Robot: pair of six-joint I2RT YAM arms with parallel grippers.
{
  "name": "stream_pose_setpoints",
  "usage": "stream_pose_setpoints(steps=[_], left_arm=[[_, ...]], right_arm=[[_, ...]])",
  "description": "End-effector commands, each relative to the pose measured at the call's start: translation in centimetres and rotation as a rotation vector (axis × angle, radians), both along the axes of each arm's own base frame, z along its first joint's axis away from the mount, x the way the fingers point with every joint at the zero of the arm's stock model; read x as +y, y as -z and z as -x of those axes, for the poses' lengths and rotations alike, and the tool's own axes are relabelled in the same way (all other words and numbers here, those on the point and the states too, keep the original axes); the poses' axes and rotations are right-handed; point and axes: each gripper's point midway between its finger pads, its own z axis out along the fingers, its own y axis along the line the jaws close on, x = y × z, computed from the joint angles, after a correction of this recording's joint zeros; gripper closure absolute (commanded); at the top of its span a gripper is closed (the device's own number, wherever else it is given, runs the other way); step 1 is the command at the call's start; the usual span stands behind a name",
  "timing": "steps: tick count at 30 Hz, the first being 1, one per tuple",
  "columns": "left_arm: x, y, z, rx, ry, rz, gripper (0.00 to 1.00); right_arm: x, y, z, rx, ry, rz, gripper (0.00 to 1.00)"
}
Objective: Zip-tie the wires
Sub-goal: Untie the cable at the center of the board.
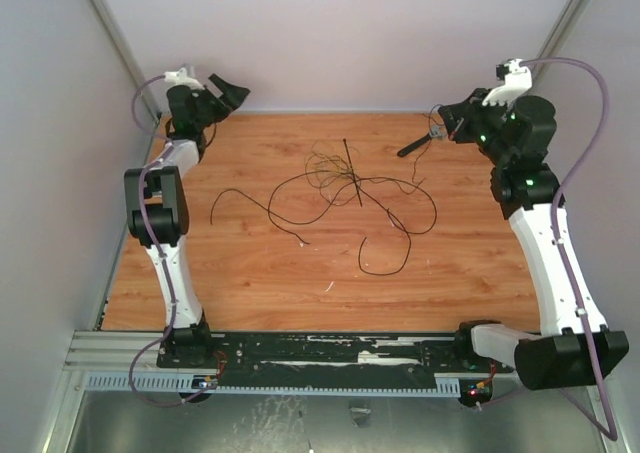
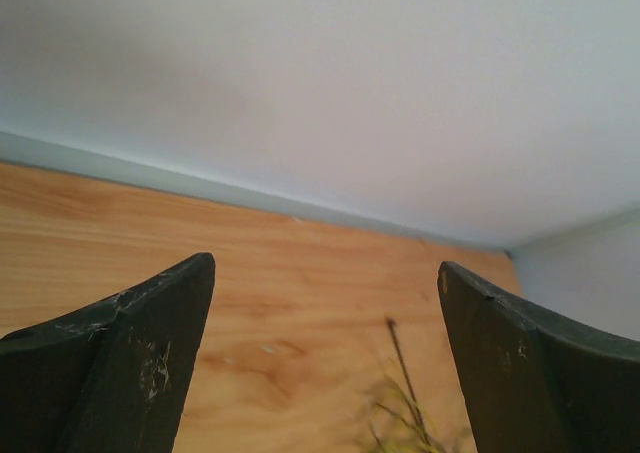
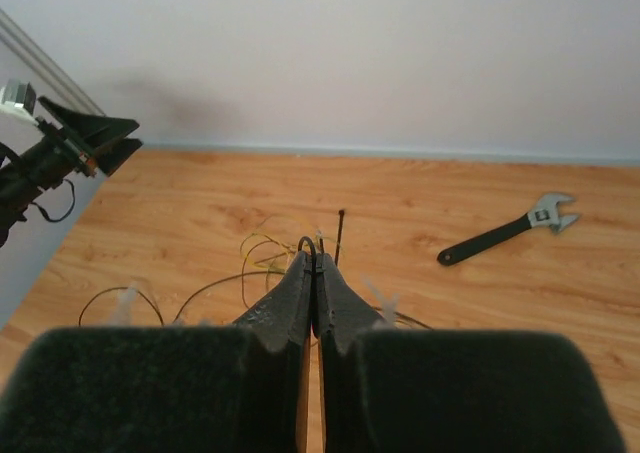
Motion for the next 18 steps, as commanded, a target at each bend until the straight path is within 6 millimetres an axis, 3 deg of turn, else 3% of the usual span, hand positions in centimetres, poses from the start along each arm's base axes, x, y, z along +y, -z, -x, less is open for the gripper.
stream_pose_setpoints(steps=[1,6,10,14,18], left_arm=[[-10.1,-2.3,3.5,-0.017,0.335,-0.02,0.02],[-18.0,1.7,6.5,0.21,0.506,-0.121,0.02],[-22.2,5.2,10.1,0.311,0.615,-0.269,0.02],[-24.2,8.2,12.9,0.397,0.663,-0.401,0.02],[-24.9,11.6,14.3,0.487,0.644,-0.516,0.02]], right_arm=[[1.3,-1.6,0.2,-0.05,-0.078,-0.039,1.0],[1.4,-1.7,0.0,-0.052,-0.081,-0.046,1.0],[1.4,-1.5,0.1,-0.048,-0.082,-0.041,1.0],[1.3,-1.6,0.3,-0.05,-0.076,-0.04,1.0],[1.2,-1.6,0.5,-0.053,-0.076,-0.049,1.0]])
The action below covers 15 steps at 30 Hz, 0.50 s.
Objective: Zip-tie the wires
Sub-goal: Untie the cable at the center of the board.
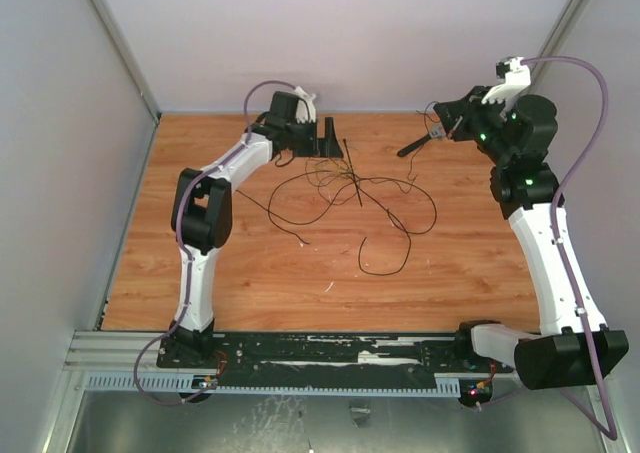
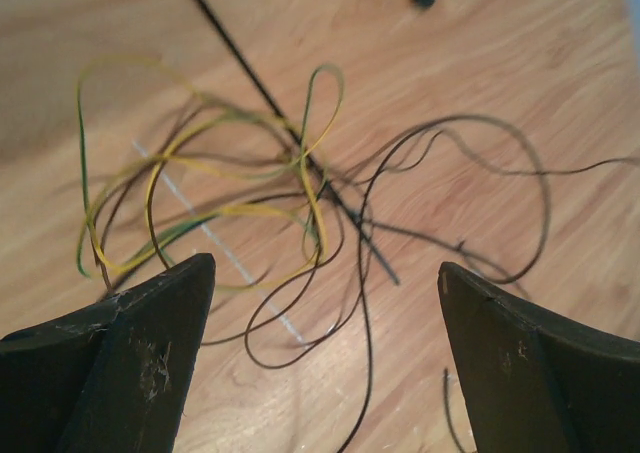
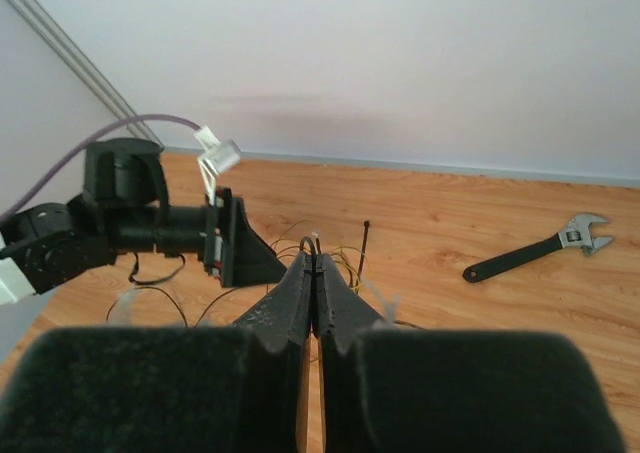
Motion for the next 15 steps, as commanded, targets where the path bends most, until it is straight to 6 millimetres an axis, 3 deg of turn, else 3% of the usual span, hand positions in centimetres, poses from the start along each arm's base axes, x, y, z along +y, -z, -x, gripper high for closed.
stream_pose_setpoints(steps=[1,6,11,13,15], left_arm=[[1.1,5.1,1.6,0.08,-0.004,-0.215,0.02],[0.1,6.8,1.5,0.071,-0.015,-0.292,0.04],[-0.8,7.4,1.1,0.061,-0.011,-0.323,0.28],[-0.9,7.0,0.7,0.05,-0.013,-0.325,0.39],[-1.1,6.3,0.3,0.032,-0.023,-0.32,0.44]], right_arm=[[-0.1,-1.7,0.9,-0.052,-0.005,-0.02,1.0],[-0.1,-1.8,1.1,-0.054,-0.006,-0.021,1.0],[-0.3,-1.8,1.2,-0.054,0.005,-0.017,1.0],[-0.4,-1.9,1.3,-0.057,0.011,-0.014,1.0],[-0.4,-2.0,1.4,-0.059,0.014,-0.013,1.0]])
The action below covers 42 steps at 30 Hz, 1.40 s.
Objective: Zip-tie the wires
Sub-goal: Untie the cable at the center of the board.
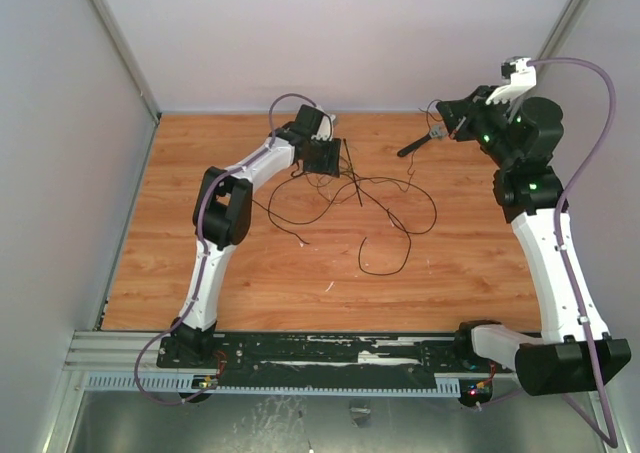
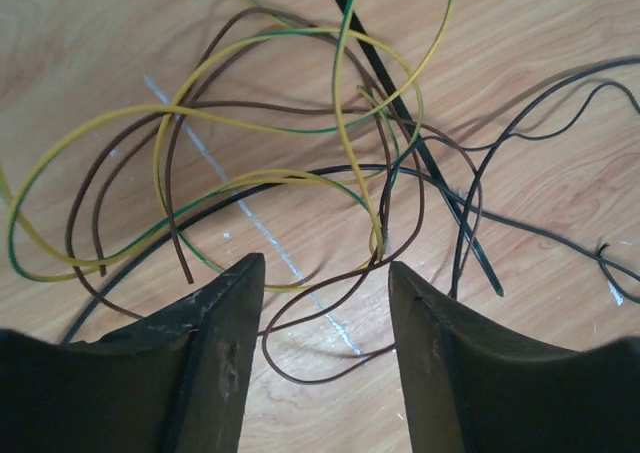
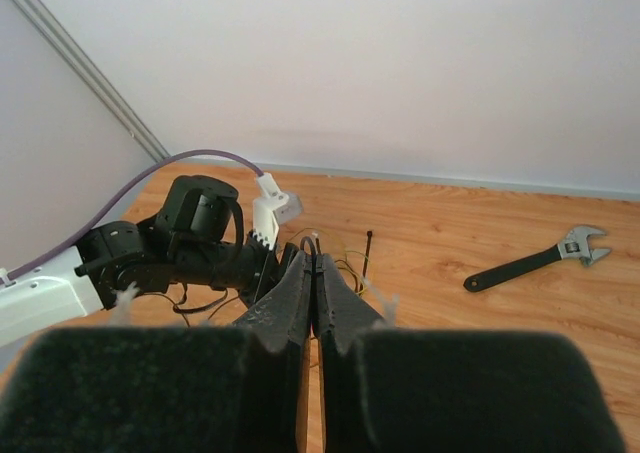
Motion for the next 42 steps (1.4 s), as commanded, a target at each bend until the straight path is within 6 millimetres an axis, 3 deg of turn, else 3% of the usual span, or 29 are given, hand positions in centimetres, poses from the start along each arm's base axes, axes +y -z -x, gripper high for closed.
stream_pose_setpoints(steps=[1,7,10,11,15,19,32,34,38,42], left_arm=[[-0.4,-2.7,-1.6,-0.08,-0.005,-0.008,0.46],[-1.6,-3.5,-1.9,-0.094,0.022,0.05,0.76],[-1.8,-3.1,-1.9,-0.082,0.025,0.058,0.81],[-1.8,-3.0,-1.9,-0.079,0.023,0.057,0.79],[-1.9,-3.4,-2.1,-0.084,0.016,0.068,0.49],[-2.3,-4.0,-2.5,-0.094,0.005,0.095,0.35],[-2.2,0.8,-2.4,-0.013,-0.03,0.064,0.33],[-2.2,1.2,-2.4,-0.01,-0.031,0.063,0.38],[-2.3,1.1,-2.7,-0.015,-0.035,0.064,0.6],[-2.4,-0.6,-3.4,-0.048,-0.045,0.079,0.73]], right_arm=[[-0.4,-0.7,0.6,-0.026,0.015,-0.006,1.0],[-0.4,-0.7,0.7,-0.026,0.016,-0.009,1.0],[-0.5,-0.9,0.8,-0.029,0.019,-0.007,1.0],[-0.5,-0.9,0.9,-0.031,0.019,-0.006,1.0],[-0.5,-0.8,0.9,-0.029,0.02,-0.007,1.0],[-0.5,-0.6,0.8,-0.023,0.017,-0.008,1.0],[-0.8,-0.5,0.8,-0.025,0.032,0.0,1.0],[-0.7,-0.3,0.7,-0.021,0.033,0.002,1.0],[-0.8,-0.3,0.7,-0.022,0.034,0.002,1.0],[-0.8,-0.4,0.7,-0.024,0.038,0.005,1.0]])
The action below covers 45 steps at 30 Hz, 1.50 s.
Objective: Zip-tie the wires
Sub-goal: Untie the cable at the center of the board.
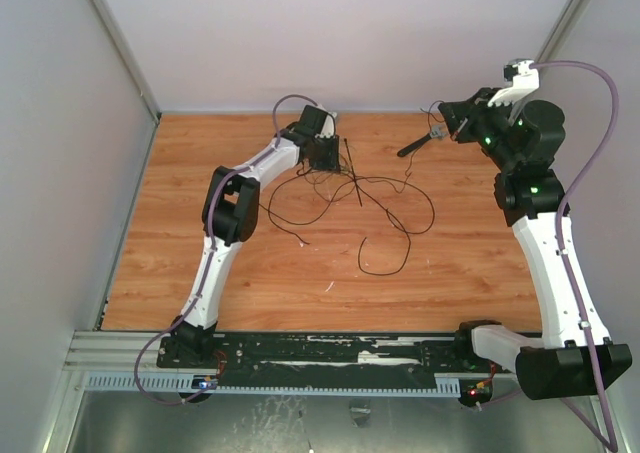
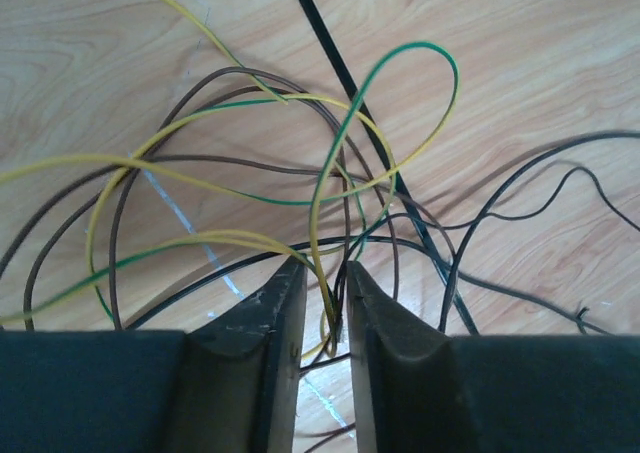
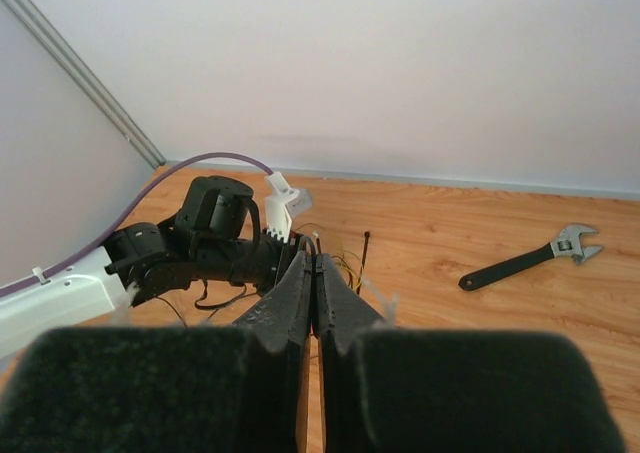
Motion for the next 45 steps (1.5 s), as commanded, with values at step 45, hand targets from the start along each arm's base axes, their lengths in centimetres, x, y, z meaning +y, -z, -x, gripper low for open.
stream_pose_setpoints(steps=[45], left_arm=[[37.6,-10.5,-8.0,-0.234,-0.754,0.293,0.91]], right_arm=[[-5.9,0.6,-0.1,-0.079,0.195,0.02,1.0]])
